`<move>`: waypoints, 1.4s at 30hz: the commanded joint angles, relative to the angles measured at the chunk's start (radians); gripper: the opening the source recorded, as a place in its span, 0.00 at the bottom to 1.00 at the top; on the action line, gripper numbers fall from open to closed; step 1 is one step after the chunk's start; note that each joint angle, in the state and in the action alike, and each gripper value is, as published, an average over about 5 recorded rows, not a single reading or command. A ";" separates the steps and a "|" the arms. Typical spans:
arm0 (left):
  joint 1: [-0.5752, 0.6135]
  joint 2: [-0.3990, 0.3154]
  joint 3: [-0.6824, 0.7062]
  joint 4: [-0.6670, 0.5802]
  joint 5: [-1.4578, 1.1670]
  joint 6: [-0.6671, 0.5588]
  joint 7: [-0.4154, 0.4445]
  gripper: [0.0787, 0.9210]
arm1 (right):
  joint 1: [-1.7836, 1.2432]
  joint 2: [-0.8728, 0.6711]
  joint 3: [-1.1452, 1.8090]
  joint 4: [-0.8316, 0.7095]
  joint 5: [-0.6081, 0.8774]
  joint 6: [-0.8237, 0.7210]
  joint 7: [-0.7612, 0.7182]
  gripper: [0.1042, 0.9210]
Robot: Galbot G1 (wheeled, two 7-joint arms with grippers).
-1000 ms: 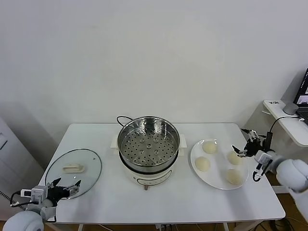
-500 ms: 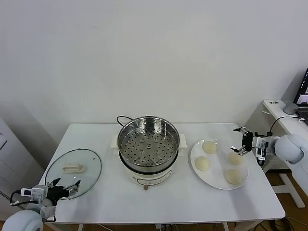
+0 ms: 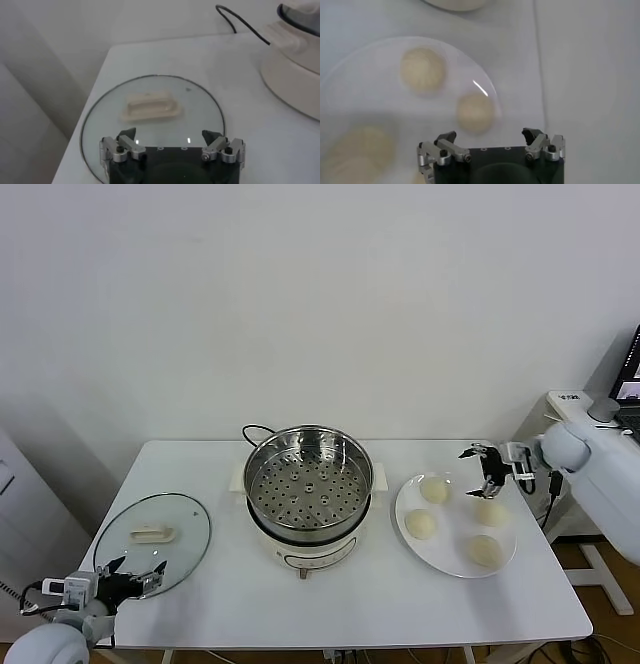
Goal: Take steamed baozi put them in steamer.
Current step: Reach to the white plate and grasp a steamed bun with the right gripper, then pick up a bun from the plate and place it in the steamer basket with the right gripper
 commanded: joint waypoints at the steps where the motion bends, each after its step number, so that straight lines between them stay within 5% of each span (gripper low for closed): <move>1: -0.001 0.000 0.001 0.002 0.001 0.000 0.000 0.88 | 0.136 0.124 -0.130 -0.185 -0.049 0.067 -0.075 0.88; 24: -0.002 0.001 0.009 0.016 -0.002 -0.006 0.003 0.88 | 0.066 0.315 0.007 -0.394 -0.243 0.090 -0.015 0.87; 42: 0.003 0.000 0.007 0.003 -0.003 -0.008 0.003 0.88 | 0.049 0.341 0.062 -0.431 -0.309 0.067 -0.009 0.52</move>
